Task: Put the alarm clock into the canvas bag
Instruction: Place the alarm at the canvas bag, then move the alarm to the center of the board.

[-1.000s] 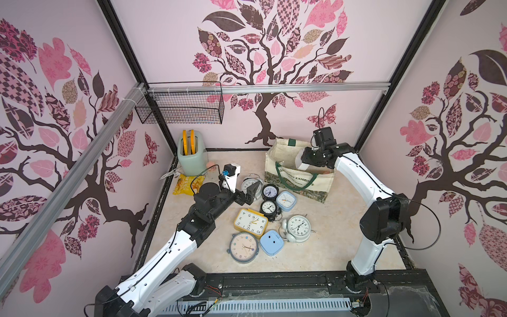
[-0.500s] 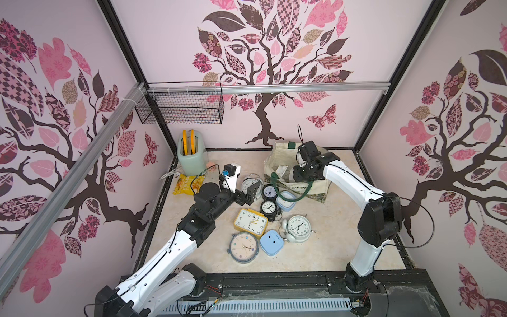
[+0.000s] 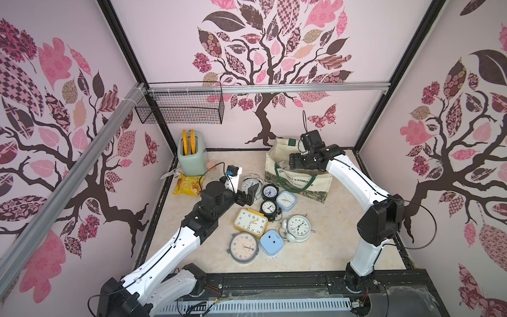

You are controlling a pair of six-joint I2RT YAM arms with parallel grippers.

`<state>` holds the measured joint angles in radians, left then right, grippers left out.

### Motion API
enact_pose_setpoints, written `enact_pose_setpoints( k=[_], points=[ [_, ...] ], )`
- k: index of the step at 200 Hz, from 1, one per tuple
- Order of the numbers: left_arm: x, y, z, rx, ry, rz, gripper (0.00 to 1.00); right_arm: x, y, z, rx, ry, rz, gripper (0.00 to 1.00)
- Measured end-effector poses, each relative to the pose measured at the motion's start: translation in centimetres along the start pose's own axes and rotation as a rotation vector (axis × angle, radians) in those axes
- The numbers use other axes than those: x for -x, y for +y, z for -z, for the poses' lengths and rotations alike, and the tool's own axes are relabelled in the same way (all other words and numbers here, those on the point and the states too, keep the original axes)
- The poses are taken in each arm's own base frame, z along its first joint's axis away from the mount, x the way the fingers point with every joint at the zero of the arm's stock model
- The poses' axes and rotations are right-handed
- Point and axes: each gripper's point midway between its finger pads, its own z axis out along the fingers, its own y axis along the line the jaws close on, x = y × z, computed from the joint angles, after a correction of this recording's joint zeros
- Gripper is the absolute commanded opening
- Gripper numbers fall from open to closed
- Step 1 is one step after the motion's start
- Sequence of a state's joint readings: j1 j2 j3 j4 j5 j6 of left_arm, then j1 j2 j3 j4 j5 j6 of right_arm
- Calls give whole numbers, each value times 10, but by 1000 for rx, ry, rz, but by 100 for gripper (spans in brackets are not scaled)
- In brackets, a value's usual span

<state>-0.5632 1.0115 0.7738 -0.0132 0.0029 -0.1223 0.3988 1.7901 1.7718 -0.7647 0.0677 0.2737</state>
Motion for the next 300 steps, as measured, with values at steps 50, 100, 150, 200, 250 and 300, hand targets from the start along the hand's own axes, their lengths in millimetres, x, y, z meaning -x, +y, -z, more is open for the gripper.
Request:
enact_pose_setpoints(
  k=[50,100,150,200,250,300],
  points=[
    [-40,16,-9,110,224,65,98,-3,3,65,91,-119,-49,100],
    [-96,18,25,154,543,148,98,-28,8,92,195,-144,-72,100],
    [-148,-23,70,108,789,241,98,-64,11,70,241,-43,-88,100],
    [-202,-35,92,173,926,381,98,-70,30,87,336,-58,-86,100],
    [-226,-23,110,274,907,534,98,-145,85,85,416,73,60,94],
    [-231,-12,99,343,881,581,98,-232,126,65,470,280,155,84]
  ],
)
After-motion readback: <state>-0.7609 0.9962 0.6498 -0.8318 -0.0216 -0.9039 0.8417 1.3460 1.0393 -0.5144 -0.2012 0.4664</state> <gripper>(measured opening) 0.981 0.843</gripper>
